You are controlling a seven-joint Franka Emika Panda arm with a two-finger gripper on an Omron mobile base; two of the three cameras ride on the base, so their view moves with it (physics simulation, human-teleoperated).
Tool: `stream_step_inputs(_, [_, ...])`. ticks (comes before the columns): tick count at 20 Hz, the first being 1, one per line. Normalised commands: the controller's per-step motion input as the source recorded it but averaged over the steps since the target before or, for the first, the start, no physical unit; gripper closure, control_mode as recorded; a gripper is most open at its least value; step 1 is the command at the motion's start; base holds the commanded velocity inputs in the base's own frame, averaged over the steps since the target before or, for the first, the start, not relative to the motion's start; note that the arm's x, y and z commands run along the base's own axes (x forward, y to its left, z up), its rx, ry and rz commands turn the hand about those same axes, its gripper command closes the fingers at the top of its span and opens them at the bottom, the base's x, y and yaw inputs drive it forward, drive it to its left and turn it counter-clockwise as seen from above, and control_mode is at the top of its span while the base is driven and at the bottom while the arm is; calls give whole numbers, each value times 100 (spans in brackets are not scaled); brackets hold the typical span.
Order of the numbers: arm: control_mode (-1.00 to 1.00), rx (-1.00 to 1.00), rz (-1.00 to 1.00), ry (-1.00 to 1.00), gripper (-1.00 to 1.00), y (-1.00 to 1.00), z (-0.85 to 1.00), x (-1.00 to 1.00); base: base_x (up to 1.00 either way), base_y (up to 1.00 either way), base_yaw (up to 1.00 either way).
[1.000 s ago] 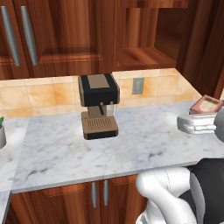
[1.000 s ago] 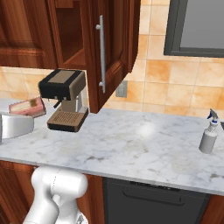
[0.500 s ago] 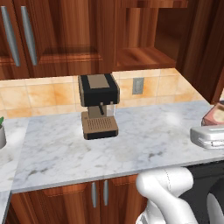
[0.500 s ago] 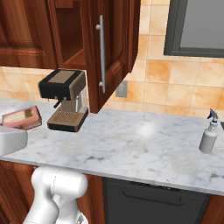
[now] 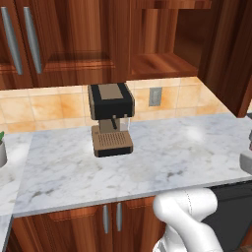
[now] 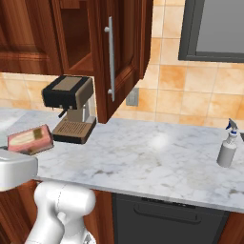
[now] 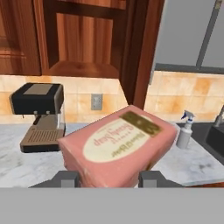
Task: Locate and retrieve the spray and bar soap from the cabinet. Place them next to the sink.
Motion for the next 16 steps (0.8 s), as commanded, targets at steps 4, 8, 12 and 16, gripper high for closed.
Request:
stream_step_inputs(4, [-100,0,0,3,100,-35,-2,-9,0,0,0])
stream_step_inputs(8, [-100,0,0,1,100,-46,0,0,0,0,0])
stream_step_inputs(12, [-100,0,0,0,100,-51,0,0,0,0,0])
stream_step_inputs(16, [-100,0,0,0,100,-49,0,0,0,0,0])
